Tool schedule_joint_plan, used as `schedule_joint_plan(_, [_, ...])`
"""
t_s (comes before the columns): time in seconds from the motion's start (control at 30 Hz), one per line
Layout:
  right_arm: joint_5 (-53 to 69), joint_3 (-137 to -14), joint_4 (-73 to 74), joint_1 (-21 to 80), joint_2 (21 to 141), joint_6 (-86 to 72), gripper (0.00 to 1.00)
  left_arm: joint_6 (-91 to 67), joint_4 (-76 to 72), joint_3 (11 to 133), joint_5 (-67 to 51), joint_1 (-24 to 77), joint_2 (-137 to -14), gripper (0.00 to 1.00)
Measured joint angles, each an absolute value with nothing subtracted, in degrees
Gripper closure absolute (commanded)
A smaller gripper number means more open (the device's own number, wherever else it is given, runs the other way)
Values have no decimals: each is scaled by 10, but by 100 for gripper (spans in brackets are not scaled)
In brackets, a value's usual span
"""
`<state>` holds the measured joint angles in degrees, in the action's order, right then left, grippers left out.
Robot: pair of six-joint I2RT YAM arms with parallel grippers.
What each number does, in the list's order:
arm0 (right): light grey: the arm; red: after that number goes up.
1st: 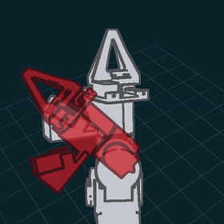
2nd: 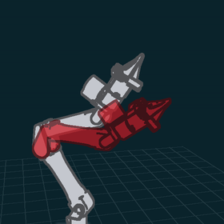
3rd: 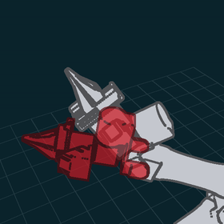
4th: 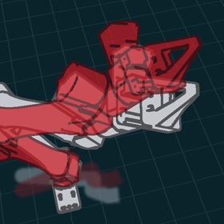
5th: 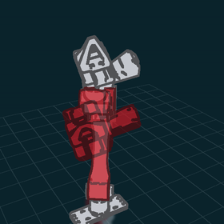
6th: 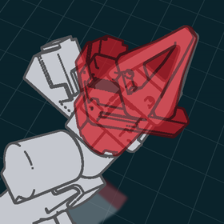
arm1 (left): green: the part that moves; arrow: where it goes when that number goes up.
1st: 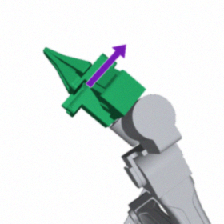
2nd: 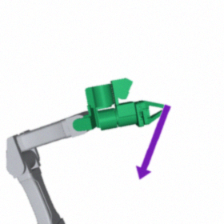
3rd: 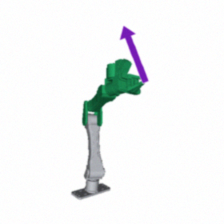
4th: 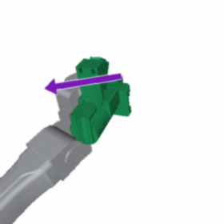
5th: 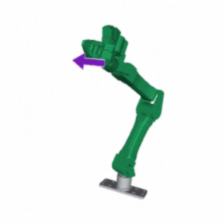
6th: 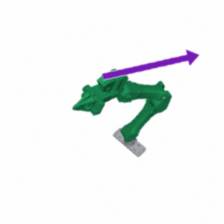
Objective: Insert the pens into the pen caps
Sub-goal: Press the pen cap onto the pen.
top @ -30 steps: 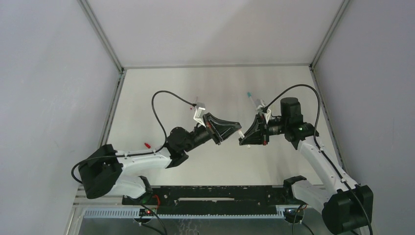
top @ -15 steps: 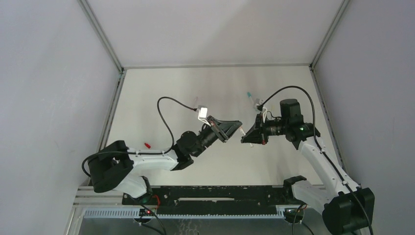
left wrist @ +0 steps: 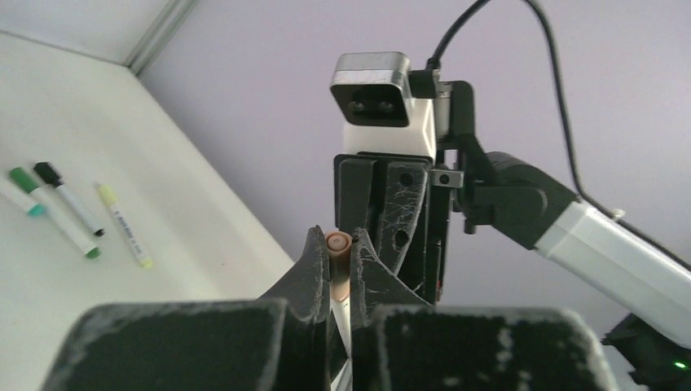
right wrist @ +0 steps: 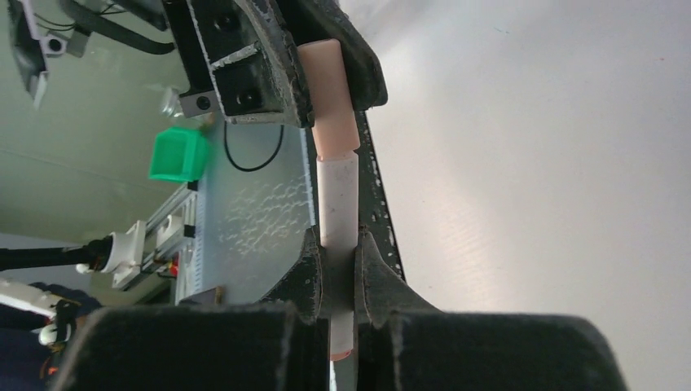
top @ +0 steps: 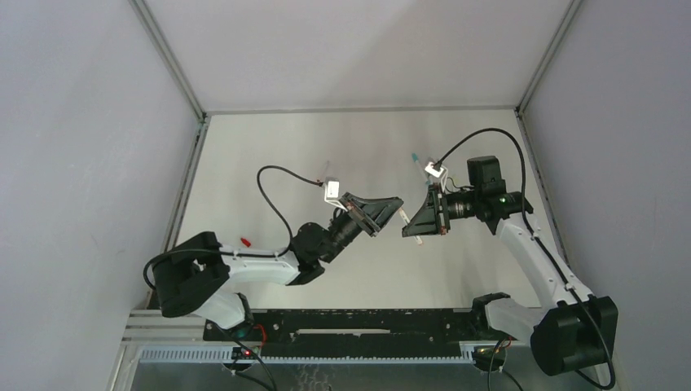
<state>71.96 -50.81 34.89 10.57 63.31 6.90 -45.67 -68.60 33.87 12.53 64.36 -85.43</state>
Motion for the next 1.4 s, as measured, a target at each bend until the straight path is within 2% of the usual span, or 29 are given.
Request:
schedule_joint_plan(0.17, [742, -508, 341, 105, 618, 60, 100, -482, -767, 330, 105, 642, -882, 100])
schedule_joint_plan(0.3, [669, -530, 398, 121, 604, 115, 100, -500, -781, 331, 100, 641, -901, 100])
schedule_joint_plan(0.5, [481, -549, 468, 159, 594, 173, 100, -500, -639, 372, 109, 641, -904, 100])
schedule_joint_plan(0.67, [409, -549, 496, 159, 596, 175, 100, -501, -550, 400, 108, 644, -902, 100])
schedule_joint_plan(0.83, [509, -546, 485, 122, 605, 127, 100, -506, -550, 392, 116, 644, -877, 100])
schedule_joint_plan(1.07, [706, -480, 265, 109, 593, 1, 100, -493, -579, 366, 130, 645, -807, 100])
schedule_joint_plan(1.23, [730, -475, 230, 104, 570, 11, 100, -482, -596, 372, 129, 653, -801, 97])
schedule_joint_plan(1.4, [709, -475, 275, 119, 558, 97, 100, -476, -546, 372, 120, 658, -775, 85])
